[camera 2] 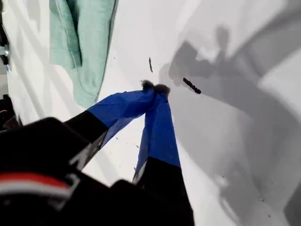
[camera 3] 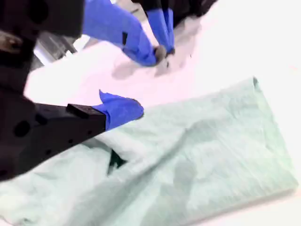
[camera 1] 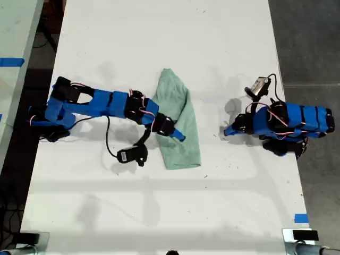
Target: Fold t shirt
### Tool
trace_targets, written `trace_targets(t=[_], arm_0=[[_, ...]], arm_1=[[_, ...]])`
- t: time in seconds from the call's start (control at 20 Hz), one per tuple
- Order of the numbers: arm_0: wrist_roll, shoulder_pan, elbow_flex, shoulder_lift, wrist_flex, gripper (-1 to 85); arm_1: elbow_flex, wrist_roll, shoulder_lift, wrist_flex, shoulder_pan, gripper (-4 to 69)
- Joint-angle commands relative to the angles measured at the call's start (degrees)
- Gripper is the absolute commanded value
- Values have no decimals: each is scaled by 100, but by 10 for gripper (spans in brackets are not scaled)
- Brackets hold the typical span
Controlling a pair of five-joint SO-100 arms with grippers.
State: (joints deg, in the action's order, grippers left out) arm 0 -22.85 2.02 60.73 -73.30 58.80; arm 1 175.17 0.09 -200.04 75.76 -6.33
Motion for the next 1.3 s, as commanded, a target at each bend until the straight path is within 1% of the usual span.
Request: trace_targets(t=[0.0, 0.05, 0.1, 0.2, 0.3, 0.35, 0.4, 0.5, 0.65, 0.75, 0.8, 0.85, 0.95, 1.1, 1.25], arm_0=[[-202, 26, 281, -2083, 360, -2], [-176, 79, 940, -2909, 255, -2], [-105, 141, 1978, -3876, -79, -2], [123, 422, 4922, -6398, -1204, -1], [308, 923, 7778, -9299, -1749, 21], [237, 993, 8903, -10714, -1942, -2], [114, 940, 9738, -11733, -1960, -2], [149, 861, 11206, -13359, -1846, -2], [114, 782, 11716, -13333, -1925, -2], [185, 940, 12296, -13342, -1775, -2], [413, 1134, 12217, -13342, -1301, -2], [422, 1187, 12041, -13342, -958, -2], [721, 1327, 12120, -13342, -870, -2], [826, 1301, 12138, -13342, -817, -2], [1028, 1371, 12199, -13342, -782, -2]], arm_1=[[308, -97, -88, -220, 44, -15], [308, -97, -88, -220, 44, -15], [308, -97, -88, -220, 44, -15], [308, -97, -88, -220, 44, -15], [308, -97, -88, -220, 35, -15], [308, -97, -88, -220, 18, -15], [308, -97, -88, -220, -9, -15], [308, -88, -88, -220, -44, -15], [308, -53, -88, -211, -53, -15], [308, -53, -88, -211, -105, -15], [308, -35, -88, -211, -97, -15], [308, -18, -88, -202, -88, -15], [308, -9, -88, -193, -79, -15], [308, 35, -88, -176, -88, -15], [308, 413, -88, -53, -132, -15]])
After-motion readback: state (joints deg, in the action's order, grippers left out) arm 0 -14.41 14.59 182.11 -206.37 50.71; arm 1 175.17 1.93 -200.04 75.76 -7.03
